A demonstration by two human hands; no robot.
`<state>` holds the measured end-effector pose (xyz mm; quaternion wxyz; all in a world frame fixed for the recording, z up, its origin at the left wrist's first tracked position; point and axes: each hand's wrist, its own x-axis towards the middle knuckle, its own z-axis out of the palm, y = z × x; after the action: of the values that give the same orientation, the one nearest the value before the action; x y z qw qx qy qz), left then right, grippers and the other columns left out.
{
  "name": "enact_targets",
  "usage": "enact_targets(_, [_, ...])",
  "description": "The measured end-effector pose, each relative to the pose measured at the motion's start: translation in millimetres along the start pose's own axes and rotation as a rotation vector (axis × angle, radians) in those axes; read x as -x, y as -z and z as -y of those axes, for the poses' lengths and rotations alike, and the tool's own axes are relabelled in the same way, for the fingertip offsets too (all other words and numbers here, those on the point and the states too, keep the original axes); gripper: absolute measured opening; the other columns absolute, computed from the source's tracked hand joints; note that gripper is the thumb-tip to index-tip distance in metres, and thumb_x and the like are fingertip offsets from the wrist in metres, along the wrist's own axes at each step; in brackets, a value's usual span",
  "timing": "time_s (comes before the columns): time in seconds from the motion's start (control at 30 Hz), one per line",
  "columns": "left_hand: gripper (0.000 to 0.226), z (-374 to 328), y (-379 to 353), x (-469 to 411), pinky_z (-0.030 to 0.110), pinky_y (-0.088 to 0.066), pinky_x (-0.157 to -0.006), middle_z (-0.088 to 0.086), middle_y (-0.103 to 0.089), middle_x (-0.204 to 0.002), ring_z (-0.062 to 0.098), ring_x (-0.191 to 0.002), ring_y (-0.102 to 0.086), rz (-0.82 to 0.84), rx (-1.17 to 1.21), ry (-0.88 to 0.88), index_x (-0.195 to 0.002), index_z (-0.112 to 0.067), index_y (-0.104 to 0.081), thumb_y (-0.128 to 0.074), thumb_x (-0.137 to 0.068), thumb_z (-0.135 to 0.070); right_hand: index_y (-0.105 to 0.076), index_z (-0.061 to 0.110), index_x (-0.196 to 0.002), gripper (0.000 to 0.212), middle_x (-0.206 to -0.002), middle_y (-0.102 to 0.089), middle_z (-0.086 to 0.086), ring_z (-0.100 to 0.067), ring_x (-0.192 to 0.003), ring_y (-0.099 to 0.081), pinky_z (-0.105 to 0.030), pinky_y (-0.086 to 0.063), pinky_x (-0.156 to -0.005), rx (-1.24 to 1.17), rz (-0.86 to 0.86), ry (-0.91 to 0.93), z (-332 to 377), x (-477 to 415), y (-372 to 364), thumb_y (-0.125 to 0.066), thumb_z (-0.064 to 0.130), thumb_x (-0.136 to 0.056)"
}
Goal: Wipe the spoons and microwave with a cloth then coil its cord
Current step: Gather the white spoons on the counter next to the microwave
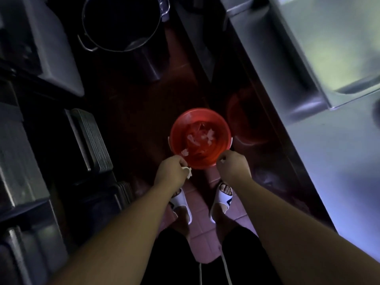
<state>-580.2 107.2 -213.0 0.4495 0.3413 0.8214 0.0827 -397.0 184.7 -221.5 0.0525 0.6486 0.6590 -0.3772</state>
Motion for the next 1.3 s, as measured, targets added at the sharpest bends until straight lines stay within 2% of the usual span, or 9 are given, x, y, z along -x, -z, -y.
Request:
enact_targets(0.27, [0.008,25.1,-68.1,-83.5,0.017,-0.039,-0.078,0.005,-0.076,-0.112,0.02,-0.108,-0.068,-0.023,0.098,-0.019,-0.087,-0.021,-0.07,-0.075,-0.087,-0.016,-0.076,0.013,-0.092,0.016,-0.097,-0.075,-0.016,-0.038,-0.093,-0.069,-0.036,-0.053,-0.076,0.013,-0.021,-0.004,-40.7,-75.2,-58.6,-0.061,0.016,-0.089])
enact_targets(0.4, [0.012,42.1,-101.3,-131.0,0.024,-0.047,-0.076,0.007,-0.076,-0.101,0.02,-0.095,-0.069,-0.028,0.071,-0.021,-0.095,-0.014,-0.072,-0.078,-0.086,-0.017,-0.074,0.01,-0.103,0.021,-0.107,-0.073,-0.015,-0.036,-0.103,-0.067,-0.031,-0.048,-0.079,0.014,0.033,-0.051,-53.8,-116.6,-96.5,-0.057,0.016,-0.094])
enact_targets(0.8, [0.029,60.1,-145.6,-230.2,0.019,-0.039,-0.076,0.011,-0.075,-0.113,0.027,-0.109,-0.068,-0.113,0.115,0.011,-0.114,-0.009,-0.07,-0.076,-0.087,-0.018,-0.074,0.017,-0.11,0.024,-0.113,-0.074,-0.01,-0.032,-0.107,-0.068,-0.027,-0.044,-0.077,-0.108,-0.009,-0.137,-74.2,-198.8,-176.1,-0.057,0.023,-0.093])
enact_targets(0.93, [0.034,59.2,-147.6,-234.2,0.026,-0.046,-0.091,0.012,-0.072,-0.121,0.029,-0.116,-0.065,-0.132,0.149,0.025,-0.123,-0.009,-0.067,-0.071,-0.09,-0.016,-0.068,0.004,-0.123,0.046,-0.129,-0.065,-0.022,-0.043,-0.116,-0.062,-0.037,-0.046,-0.089,-0.088,-0.037,-0.036,-71.4,-199.9,-181.0,-0.039,0.033,-0.101])
enact_targets(1.0, [0.033,59.4,-147.0,-231.7,0.028,-0.048,-0.094,0.011,-0.072,-0.121,0.029,-0.116,-0.066,-0.138,0.171,0.045,-0.123,-0.011,-0.067,-0.069,-0.09,-0.015,-0.069,-0.01,-0.11,0.052,-0.114,-0.065,-0.034,-0.05,-0.096,-0.068,-0.046,-0.055,-0.078,0.012,-0.122,0.114,-65.9,-193.0,-181.9,-0.029,0.018,-0.093])
enact_targets(1.1, [0.033,55.2,-142.5,-218.1,0.028,-0.048,-0.093,0.012,-0.072,-0.122,0.029,-0.114,-0.066,-0.1,0.164,0.052,-0.122,-0.009,-0.069,-0.071,-0.089,-0.014,-0.072,-0.011,-0.079,0.046,-0.073,-0.067,-0.027,-0.037,-0.046,-0.065,-0.03,-0.047,-0.036,-0.017,0.12,0.089,-74.7,-187.5,-184.5,-0.032,0.01,-0.069])
enact_targets(1.2, [0.032,46.4,-133.4,-193.8,0.031,-0.05,-0.095,0.011,-0.072,-0.122,0.029,-0.113,-0.067,-0.074,0.138,0.046,-0.122,-0.011,-0.069,-0.07,-0.09,-0.016,-0.071,-0.009,-0.088,0.042,-0.076,-0.066,-0.016,-0.034,-0.056,-0.066,-0.033,-0.052,-0.045,0.057,0.077,0.048,-56.0,-157.3,-153.4,-0.033,0.005,-0.079])
enact_targets(1.27, [0.029,39.4,-125.3,-175.6,0.032,-0.051,-0.095,0.009,-0.073,-0.121,0.029,-0.113,-0.066,-0.058,0.109,0.041,-0.119,-0.015,-0.069,-0.069,-0.091,-0.018,-0.068,-0.011,-0.096,0.037,-0.086,-0.066,-0.021,-0.041,-0.068,-0.067,-0.042,-0.054,-0.057,0.12,-0.023,0.031,-49.8,-141.2,-138.6,-0.035,0.003,-0.086])
enact_targets(1.3, [0.029,35.2,-119.7,-165.9,0.032,-0.051,-0.094,0.009,-0.072,-0.121,0.03,-0.114,-0.066,-0.051,0.086,0.035,-0.119,-0.016,-0.069,-0.069,-0.091,-0.019,-0.068,-0.012,-0.093,0.032,-0.088,-0.066,-0.026,-0.044,-0.065,-0.067,-0.043,-0.054,-0.053,0.114,0.062,-0.008,-49.5,-130.9,-134.0,-0.04,0.001,-0.084])
